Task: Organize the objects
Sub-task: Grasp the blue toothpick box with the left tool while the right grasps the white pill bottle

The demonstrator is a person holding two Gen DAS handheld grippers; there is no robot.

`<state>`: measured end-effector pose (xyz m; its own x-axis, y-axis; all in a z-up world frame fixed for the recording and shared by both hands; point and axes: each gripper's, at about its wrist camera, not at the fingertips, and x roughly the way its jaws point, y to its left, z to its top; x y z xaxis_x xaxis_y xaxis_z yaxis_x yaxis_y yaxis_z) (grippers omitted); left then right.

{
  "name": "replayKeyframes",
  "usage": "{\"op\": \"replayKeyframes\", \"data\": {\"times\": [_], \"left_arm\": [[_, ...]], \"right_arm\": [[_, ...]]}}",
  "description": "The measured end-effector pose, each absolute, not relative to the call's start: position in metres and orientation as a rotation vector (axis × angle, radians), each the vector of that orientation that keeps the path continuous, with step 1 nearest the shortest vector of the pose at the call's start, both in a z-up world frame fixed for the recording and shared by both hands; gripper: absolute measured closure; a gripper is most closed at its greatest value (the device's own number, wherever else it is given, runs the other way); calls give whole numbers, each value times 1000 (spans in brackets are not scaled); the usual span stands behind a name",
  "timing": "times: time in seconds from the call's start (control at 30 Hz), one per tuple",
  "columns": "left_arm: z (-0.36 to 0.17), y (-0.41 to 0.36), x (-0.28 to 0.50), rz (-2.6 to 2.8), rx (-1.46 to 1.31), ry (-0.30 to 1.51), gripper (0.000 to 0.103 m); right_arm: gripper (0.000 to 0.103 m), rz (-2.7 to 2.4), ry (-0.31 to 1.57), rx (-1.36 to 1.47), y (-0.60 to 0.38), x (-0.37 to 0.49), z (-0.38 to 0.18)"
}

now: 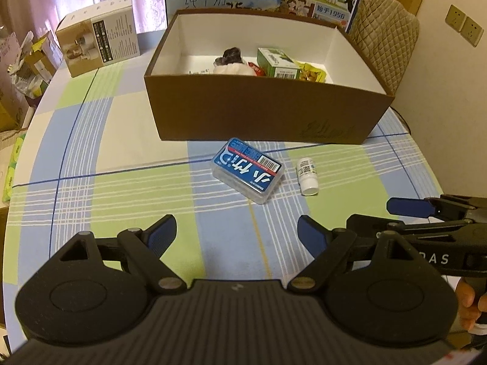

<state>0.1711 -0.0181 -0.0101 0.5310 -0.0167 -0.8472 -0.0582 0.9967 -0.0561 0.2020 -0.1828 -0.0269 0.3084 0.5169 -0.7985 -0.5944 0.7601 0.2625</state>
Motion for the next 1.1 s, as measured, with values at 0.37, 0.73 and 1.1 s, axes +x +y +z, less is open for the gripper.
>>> {"op": "replayKeyframes", "data": {"times": [0.37,0.73,1.1], "left_arm": [[-28,-13,190,28,-87,1047,19],[-44,-12,216,23,-106,1068,18],[-63,-14,247,48,-128,1073,16]], "right_arm": [[42,729,1042,-98,-172,220,-41],[60,700,1056,-105,-156,246,-62],[66,688,1077,-94,-137,270,-83]]}}
